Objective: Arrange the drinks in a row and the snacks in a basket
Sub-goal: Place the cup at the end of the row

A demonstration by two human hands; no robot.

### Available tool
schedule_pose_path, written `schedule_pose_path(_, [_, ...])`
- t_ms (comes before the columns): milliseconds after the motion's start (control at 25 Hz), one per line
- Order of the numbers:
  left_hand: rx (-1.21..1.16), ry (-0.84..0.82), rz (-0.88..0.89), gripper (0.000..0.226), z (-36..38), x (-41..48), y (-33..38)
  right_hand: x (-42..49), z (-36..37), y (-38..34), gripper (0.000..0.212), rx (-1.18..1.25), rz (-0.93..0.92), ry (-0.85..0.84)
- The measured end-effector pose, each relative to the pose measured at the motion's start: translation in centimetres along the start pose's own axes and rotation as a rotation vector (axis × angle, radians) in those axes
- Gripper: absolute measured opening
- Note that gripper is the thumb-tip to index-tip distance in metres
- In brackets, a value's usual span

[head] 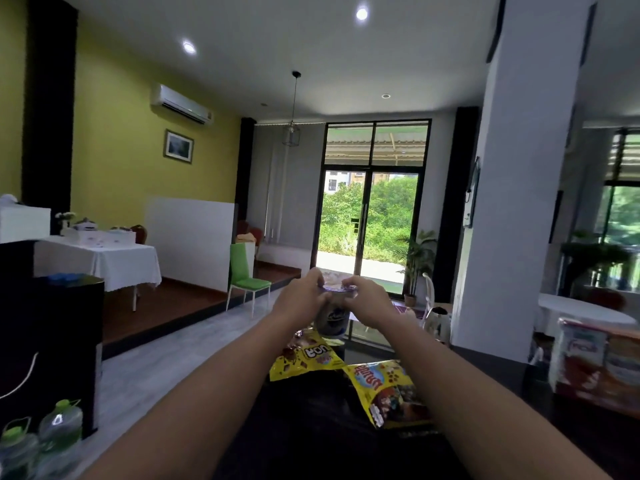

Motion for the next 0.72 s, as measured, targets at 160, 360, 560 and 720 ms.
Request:
schedule_pose_path(160, [-0.066, 0.028, 0.057, 0.019, -0.6, -0.3, 4.6, -3.2, -5.6, 0.3, 0.046, 0.020, -0.010, 0.112])
schedule_pose_path(360, [-0.145, -0.061, 0.178, 0.019, 2.4, -1.7, 12.8, -9.0, -12.8, 5.0, 0.047, -0.020, 0.061, 0.223])
schedule_pose_path(560, [-0.206, -0.208, 0.246, 0.022, 7.6, -4.1, 19.5, -14.6, -17.3, 11.1, 0.044, -0.128, 0.125, 0.273])
schedule_pose_path(720, [-0.220, -0.232, 0.298, 0.017, 10.5, -4.6, 22.4, -16.2, -18.7, 14.3, 0.036, -0.128, 0.158, 0.327])
Point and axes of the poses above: each hand's wrist, its own x-axis towards the middle knuckle, its own z-axis out of the palm, y = z × x, the point moved 8 cm from there along x, towards the middle knuckle, and after that the axes turned 4 degrees about z, right-handed, at the moved point
